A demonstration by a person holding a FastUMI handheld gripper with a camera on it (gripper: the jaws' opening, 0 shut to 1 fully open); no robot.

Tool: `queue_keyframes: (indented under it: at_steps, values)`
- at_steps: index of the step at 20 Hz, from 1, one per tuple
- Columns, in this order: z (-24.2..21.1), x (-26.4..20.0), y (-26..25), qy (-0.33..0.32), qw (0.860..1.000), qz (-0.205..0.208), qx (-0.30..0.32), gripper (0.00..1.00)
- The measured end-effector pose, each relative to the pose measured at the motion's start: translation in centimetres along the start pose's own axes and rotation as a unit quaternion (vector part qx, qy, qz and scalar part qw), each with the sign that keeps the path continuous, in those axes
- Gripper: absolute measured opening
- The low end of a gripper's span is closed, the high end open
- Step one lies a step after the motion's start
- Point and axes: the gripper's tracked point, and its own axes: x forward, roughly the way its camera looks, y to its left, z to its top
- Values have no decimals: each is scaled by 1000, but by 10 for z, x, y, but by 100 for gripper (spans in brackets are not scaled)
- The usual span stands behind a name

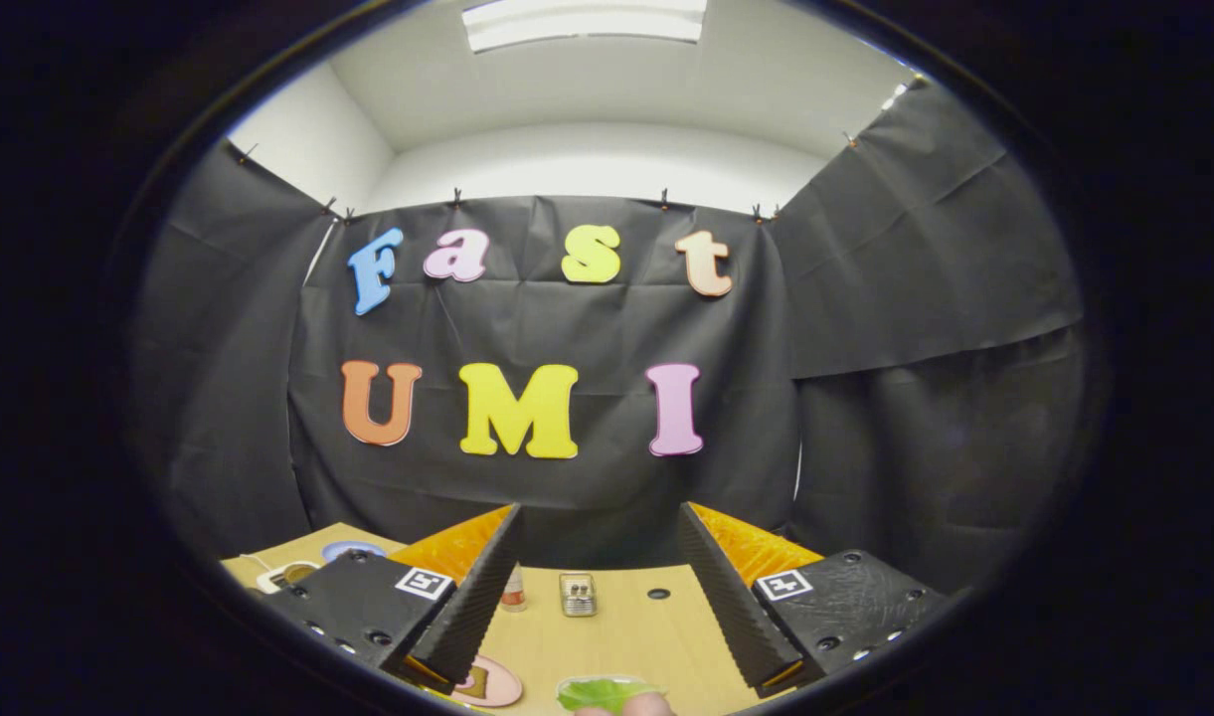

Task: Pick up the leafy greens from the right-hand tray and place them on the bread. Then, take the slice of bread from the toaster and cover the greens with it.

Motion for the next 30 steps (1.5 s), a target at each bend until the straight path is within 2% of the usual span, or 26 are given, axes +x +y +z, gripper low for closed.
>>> queue_keyframes:
  at_steps: [4,8,11,16,21,24,30]
  values:
    - [-20,2,-9,23,1000,11,13,95]
    - [-75,6,-18,108,988,41,101,95]
    - [-131,10,-36,184,969,30,165,96]
    - [-237,10,-64,298,922,4,246,95]
    - [-348,13,-63,387,881,-11,273,95]
    - [-391,15,-66,415,864,-19,285,95]
    - [-435,43,-69,444,847,-27,292,95]
